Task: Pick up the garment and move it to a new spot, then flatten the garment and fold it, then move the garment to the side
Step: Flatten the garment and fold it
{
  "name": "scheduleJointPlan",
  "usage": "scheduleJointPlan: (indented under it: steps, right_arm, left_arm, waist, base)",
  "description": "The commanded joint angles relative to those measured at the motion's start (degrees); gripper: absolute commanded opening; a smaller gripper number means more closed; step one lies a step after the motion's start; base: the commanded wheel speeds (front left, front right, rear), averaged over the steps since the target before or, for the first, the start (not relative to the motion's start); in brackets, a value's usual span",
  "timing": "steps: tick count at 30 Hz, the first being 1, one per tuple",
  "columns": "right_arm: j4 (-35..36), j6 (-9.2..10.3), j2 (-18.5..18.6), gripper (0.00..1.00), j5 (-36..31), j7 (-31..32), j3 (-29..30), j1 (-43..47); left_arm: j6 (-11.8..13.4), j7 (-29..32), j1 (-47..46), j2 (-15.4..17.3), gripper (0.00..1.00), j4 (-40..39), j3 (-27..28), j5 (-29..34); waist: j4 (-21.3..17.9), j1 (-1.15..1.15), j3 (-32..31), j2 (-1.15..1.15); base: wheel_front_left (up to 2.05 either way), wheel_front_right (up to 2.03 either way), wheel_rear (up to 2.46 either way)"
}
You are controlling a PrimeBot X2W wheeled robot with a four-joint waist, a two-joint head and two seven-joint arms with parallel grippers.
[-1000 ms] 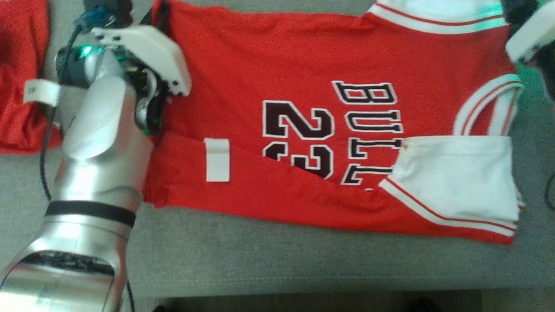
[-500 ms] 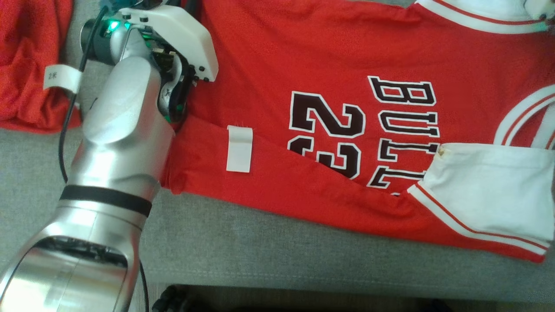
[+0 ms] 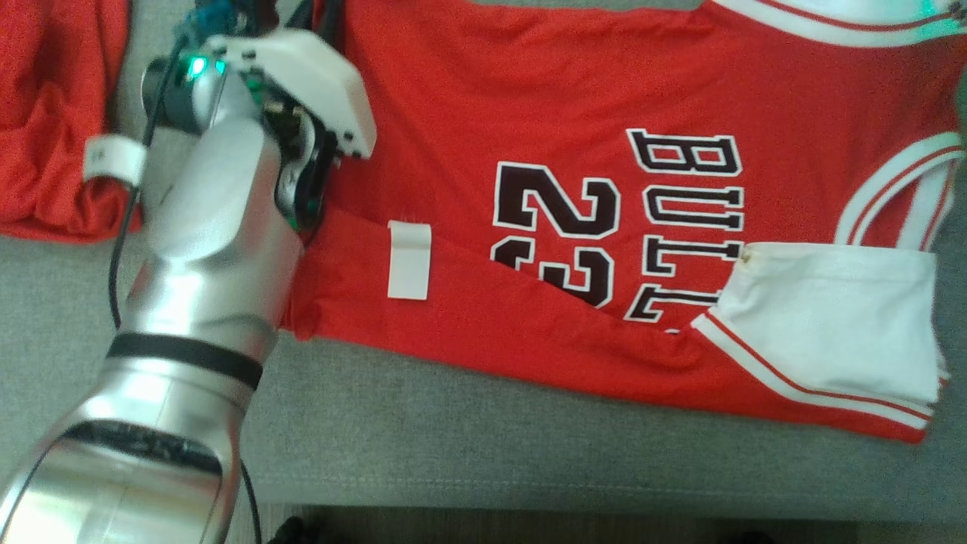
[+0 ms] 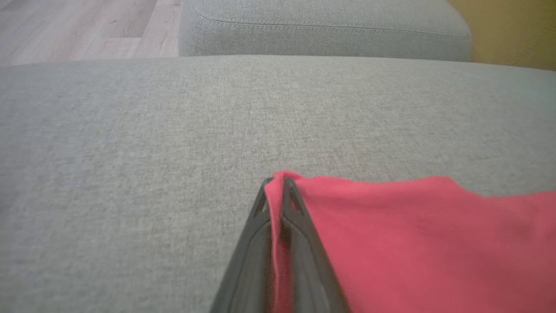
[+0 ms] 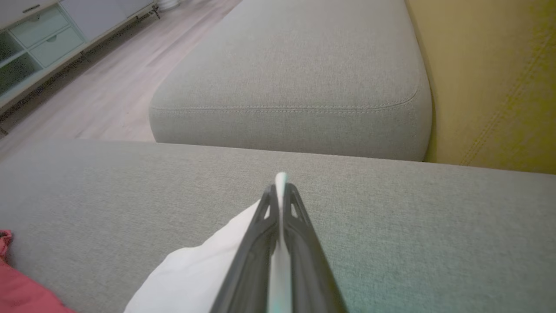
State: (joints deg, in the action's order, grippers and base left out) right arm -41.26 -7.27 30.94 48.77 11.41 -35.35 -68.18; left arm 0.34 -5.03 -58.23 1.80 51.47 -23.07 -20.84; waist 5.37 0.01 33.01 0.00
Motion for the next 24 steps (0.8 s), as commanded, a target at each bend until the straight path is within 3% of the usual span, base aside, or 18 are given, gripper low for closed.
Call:
scheduleJointPlan:
  steps: [1,13,24]
  right_arm:
    - [2.76,-0.22,1.32,0.00,0.93,-1.58,-0.16,2.13]
    - [16.92,-0.22,5.60,0.00,4.74,-10.00,0.45,17.25]
    - [26.35,-0.22,3.51,0.00,6.83,-10.93,5.02,38.95]
  left_arm:
    - [0.00,-0.85,1.50,2.48,0.00,-1.59,1.33,-0.44]
    - [0.57,-3.08,11.96,8.35,0.00,-14.77,3.02,-2.23]
    - [4.95,1.40,30.32,13.90,0.00,-34.74,5.96,-5.63]
  waist:
    - [-0.64,-0.01,-1.34,0.00]
    - [-4.30,-0.01,-8.96,0.00]
    - [-7.51,-0.01,-13.58,0.00]
  base:
    - [0.00,0.00,0.00]
    - [0.00,0.00,0.00]
    - [0.00,0.00,0.00]
